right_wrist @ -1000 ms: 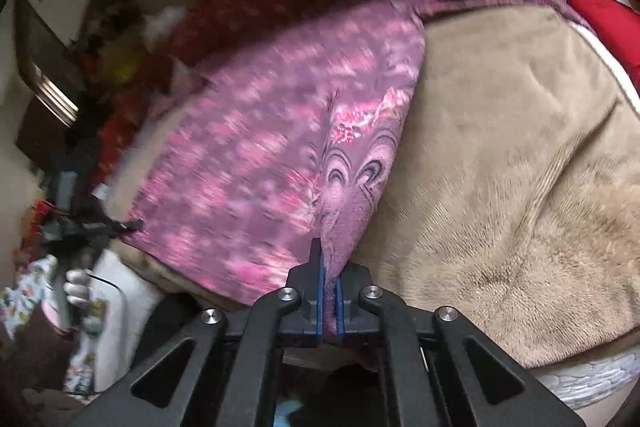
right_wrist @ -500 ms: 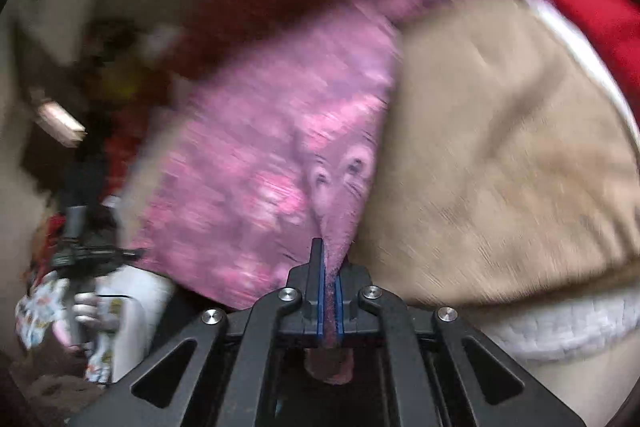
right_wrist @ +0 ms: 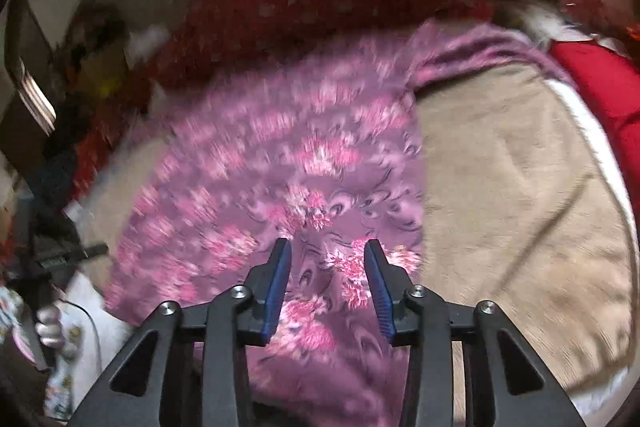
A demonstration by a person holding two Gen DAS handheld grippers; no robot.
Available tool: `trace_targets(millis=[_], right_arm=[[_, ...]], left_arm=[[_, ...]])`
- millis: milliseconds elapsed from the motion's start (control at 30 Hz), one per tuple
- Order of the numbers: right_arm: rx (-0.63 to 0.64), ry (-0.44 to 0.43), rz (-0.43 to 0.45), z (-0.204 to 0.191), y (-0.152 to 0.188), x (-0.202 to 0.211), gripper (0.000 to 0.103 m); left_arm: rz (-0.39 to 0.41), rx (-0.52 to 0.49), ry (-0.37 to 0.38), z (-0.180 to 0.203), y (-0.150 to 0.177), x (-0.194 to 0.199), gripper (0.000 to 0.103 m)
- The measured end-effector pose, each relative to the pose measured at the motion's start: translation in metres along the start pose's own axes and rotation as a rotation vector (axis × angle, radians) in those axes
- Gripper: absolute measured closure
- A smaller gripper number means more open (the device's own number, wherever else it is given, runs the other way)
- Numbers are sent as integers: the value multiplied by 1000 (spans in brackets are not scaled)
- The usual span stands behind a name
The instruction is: Fold small clothes
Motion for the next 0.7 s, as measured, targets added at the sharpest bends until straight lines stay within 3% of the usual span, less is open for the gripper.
trace_targets(millis=[100, 200, 300, 400, 533, 700], right_arm=[[1, 97, -215, 22, 25, -50, 65], [-46, -8, -125, 29, 3, -28, 65], [-200, -47, 59, 79, -41, 17, 61], [-439, -13, 222, 170, -75, 54, 51], [-782, 23, 410, 301, -94, 85, 50], [-1027, -57, 546, 386, -114, 70, 36]], left_arm=[[-115, -26, -33, 10, 14, -34, 45], [-111, -31, -1, 10, 11, -33, 45], [-107, -19, 75, 10, -1, -24, 45], [-100, 9, 125, 11, -18, -19, 45], [-125, 49, 166, 26, -42, -29, 45], [-156, 45, 178, 61, -69, -47, 45]])
Point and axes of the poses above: each gripper's, at about its wrist camera, not at the fingertips, and x roughly against the way its jaws point, z to its right, y to its underside, the point moved 7 cm from there along -x, roughly the way its jaws point, and after that the axes turned 10 degrees about -y, right-handed, at the moved point
